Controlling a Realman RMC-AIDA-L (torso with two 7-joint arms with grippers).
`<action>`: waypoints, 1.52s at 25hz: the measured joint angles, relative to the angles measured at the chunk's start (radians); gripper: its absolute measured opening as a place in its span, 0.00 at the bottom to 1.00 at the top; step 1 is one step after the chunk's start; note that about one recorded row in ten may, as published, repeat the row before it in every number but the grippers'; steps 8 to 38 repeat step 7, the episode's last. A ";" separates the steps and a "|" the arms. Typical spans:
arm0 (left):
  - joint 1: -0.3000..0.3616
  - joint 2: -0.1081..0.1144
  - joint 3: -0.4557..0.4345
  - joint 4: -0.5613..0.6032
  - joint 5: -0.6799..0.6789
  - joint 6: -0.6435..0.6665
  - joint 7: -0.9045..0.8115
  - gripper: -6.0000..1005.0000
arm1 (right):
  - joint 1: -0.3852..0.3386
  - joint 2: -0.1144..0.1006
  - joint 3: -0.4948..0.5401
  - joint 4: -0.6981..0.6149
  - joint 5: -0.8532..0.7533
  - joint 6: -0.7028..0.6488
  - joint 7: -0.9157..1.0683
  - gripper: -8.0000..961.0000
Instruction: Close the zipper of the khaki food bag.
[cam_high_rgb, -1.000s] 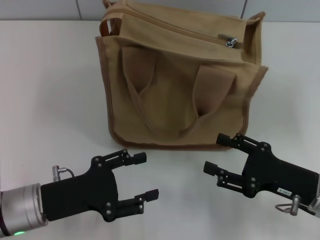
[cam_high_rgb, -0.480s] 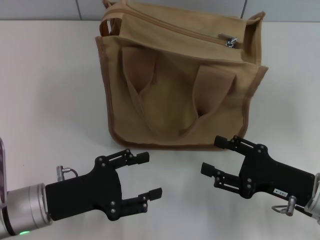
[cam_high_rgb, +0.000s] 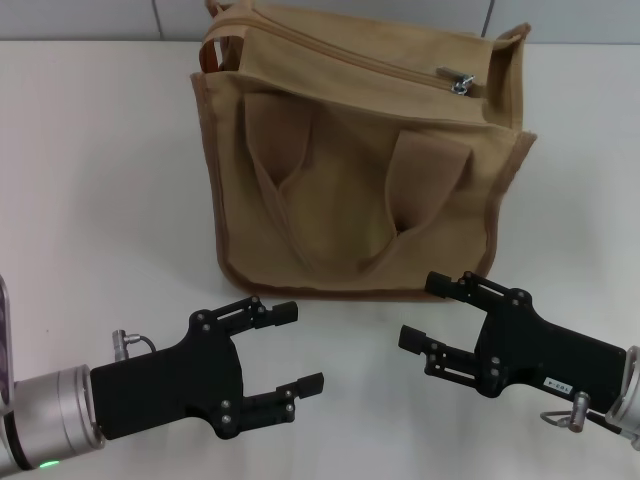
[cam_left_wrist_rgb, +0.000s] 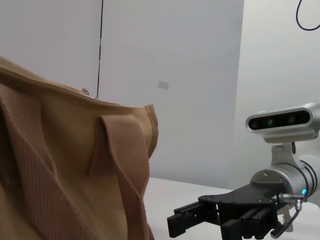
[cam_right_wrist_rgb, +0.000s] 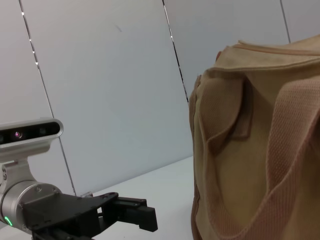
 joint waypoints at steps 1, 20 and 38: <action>0.000 0.000 0.000 0.000 0.000 0.000 0.000 0.75 | 0.000 0.000 0.000 0.001 0.000 0.000 0.000 0.79; 0.004 0.000 0.000 -0.003 0.000 0.000 0.000 0.75 | 0.001 0.001 0.000 0.004 0.000 0.001 0.000 0.79; 0.004 0.000 0.000 -0.003 0.000 0.000 0.000 0.75 | 0.001 0.001 0.000 0.004 0.000 0.001 0.000 0.79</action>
